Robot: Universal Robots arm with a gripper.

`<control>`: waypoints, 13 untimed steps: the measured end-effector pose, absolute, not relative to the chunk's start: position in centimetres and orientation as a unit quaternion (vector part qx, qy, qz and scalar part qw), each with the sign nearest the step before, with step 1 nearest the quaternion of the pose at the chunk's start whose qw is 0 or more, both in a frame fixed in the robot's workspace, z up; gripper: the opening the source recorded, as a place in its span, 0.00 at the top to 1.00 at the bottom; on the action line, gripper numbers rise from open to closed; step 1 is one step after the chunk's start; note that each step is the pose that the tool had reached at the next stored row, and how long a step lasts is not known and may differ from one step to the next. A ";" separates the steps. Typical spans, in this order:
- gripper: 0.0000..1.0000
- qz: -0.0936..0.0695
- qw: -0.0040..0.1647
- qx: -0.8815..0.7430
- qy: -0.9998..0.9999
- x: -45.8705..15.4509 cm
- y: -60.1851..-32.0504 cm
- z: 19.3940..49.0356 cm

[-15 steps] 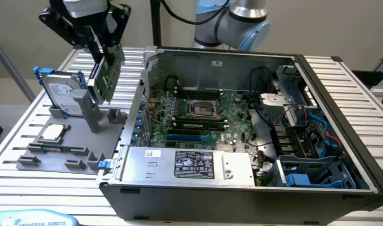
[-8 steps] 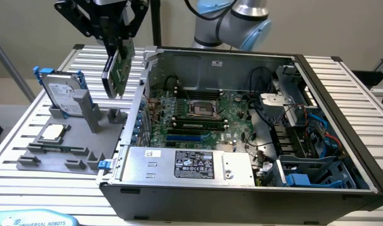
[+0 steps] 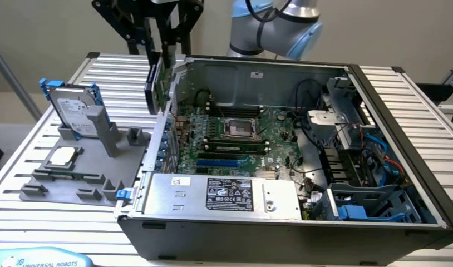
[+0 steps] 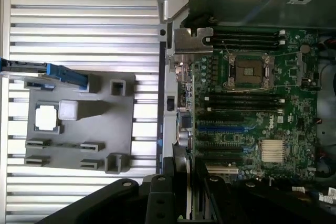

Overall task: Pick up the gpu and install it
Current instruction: 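Pick up the gpu and move the gpu toward the slot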

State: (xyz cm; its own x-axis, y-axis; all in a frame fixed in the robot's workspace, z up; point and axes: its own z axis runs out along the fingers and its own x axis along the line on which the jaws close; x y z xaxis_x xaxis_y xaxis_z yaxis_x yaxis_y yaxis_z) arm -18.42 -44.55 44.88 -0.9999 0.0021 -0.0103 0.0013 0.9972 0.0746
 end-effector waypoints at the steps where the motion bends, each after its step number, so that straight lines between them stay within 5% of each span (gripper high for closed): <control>1: 0.73 0.037 0.003 0.001 0.999 -18.0 -44.5 44.9; 13: 0.73 0.036 -0.008 0.001 0.999 -12.5 -44.5 44.6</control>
